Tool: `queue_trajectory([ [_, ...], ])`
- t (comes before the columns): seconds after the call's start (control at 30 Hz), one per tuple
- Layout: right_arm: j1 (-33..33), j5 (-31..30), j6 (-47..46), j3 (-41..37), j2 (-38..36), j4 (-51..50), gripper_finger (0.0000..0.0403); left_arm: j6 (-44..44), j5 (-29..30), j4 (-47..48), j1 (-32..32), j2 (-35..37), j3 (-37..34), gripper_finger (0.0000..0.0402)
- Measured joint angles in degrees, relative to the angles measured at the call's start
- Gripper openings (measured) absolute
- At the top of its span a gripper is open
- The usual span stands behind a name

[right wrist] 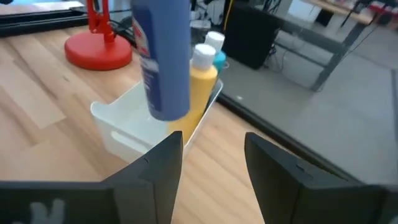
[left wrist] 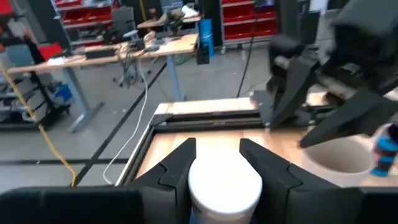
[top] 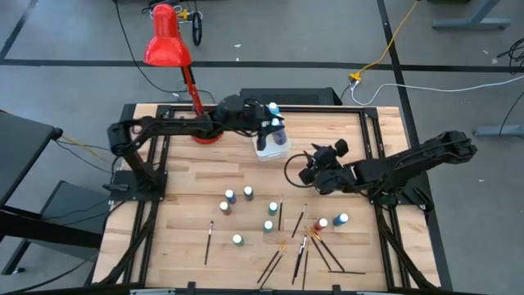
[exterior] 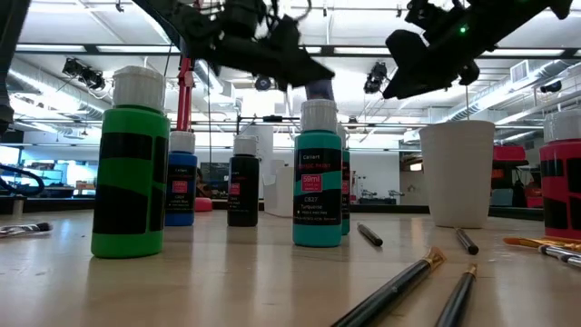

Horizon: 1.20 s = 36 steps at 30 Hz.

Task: Pick & Place Paint Supplies
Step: Put the large blue paint bottle into the white bin

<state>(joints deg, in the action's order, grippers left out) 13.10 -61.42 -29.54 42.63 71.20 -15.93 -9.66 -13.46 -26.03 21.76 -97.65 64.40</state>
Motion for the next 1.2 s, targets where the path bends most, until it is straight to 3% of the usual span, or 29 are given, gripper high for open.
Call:
queue_trajectory([
  [0.17, 0.0, 2.8, -1.7, 0.0, 0.6, -1.1, 0.0176, 3.0, 0.4, -4.3, 0.0, -5.0, 0.0, 0.0121],
  [0.37, 0.0, 6.9, -1.8, 0.0, 1.0, 0.1, 0.0176, 4.2, 5.0, -6.7, 0.1, -9.5, 0.0, 0.0127],
  [0.53, 0.0, 6.9, -1.8, 0.0, 1.0, 0.1, 0.0176, 5.6, 5.5, -6.7, 0.5, -9.3, 0.2, 0.0138],
  [0.83, 0.0, 7.0, -1.8, 0.0, 1.0, 0.9, 0.0176, 4.5, 7.9, -3.8, 0.7, -9.4, 0.1, 0.0111],
  [1.03, 0.0, 7.9, -1.6, 0.0, 1.0, 0.9, 0.0176, 5.0, 7.6, -5.4, 0.4, -6.4, 0.1, 0.0109],
  [1.2, 0.0, 10.4, -1.4, 0.0, 1.0, 1.2, 0.0176, 4.4, 3.8, -3.2, -1.0, 0.5, 0.1, 0.0109],
])
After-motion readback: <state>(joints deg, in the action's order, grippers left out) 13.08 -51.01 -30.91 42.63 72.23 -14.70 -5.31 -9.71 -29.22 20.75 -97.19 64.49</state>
